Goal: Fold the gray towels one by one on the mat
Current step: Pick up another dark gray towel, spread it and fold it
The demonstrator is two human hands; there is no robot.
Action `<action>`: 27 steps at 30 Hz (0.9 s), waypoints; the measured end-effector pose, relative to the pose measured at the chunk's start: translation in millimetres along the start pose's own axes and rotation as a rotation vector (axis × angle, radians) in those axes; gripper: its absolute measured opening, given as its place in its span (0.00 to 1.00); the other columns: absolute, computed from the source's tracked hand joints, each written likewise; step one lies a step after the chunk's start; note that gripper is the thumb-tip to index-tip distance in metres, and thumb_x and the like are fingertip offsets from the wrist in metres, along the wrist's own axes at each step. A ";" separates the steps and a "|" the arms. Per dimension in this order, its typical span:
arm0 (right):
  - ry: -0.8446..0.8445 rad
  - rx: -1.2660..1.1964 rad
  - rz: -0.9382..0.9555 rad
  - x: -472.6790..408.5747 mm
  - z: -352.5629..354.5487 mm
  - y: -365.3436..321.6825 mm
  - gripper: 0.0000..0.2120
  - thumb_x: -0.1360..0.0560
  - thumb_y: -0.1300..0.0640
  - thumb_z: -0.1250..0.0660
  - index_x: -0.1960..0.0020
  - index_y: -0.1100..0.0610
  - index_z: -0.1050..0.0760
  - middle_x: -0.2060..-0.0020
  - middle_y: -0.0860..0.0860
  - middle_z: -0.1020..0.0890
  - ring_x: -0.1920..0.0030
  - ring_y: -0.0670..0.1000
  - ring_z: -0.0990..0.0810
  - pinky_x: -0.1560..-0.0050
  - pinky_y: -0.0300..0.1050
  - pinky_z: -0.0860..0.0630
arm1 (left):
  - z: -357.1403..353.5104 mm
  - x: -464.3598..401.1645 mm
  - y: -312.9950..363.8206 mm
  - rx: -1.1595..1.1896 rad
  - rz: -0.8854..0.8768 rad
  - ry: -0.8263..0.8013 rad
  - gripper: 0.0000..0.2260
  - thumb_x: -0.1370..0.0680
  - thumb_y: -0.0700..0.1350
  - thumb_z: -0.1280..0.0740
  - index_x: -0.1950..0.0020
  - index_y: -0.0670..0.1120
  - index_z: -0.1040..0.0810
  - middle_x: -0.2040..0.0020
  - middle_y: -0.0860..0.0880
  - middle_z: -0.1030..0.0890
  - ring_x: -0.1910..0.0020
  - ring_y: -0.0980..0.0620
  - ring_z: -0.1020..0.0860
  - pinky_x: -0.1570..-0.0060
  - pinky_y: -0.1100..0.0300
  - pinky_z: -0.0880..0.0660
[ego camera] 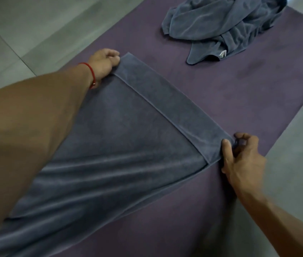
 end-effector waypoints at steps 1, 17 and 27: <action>-0.013 0.007 0.011 0.5 1.0 -2.1 0.13 0.20 0.47 0.35 0.39 0.51 0.32 0.76 0.49 0.21 0.73 0.50 0.20 0.59 0.47 0.24 | -0.3 3.9 -1.0 -0.033 -0.036 -0.003 0.15 0.19 0.48 0.36 0.32 0.50 0.24 0.39 0.49 0.20 0.42 0.53 0.22 0.35 0.59 0.27; -0.154 0.164 0.234 99.1 -13.4 -95.2 0.21 0.24 0.51 0.33 0.37 0.53 0.40 0.59 0.59 0.21 0.57 0.65 0.20 0.50 0.60 0.26 | 103.0 385.8 -195.3 -0.919 -0.255 0.363 0.20 0.18 0.50 0.44 0.27 0.47 0.28 0.26 0.44 0.31 0.27 0.41 0.33 0.26 0.36 0.44; -0.956 0.553 1.464 337.5 -167.2 -243.7 0.26 0.20 0.43 0.38 0.25 0.48 0.36 0.33 0.48 0.31 0.36 0.53 0.26 0.41 0.48 0.26 | 204.9 593.8 -356.3 -0.592 0.608 0.451 0.41 0.32 0.50 0.28 0.21 0.49 0.40 0.26 0.41 0.37 0.24 0.38 0.40 0.31 0.39 0.33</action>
Point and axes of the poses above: each hand's wrist, its own x-axis away from the middle knuckle, its own z-axis out of the back of the hand, y = z × x, the point moved 3 cm from there along -x, towards the middle knuckle
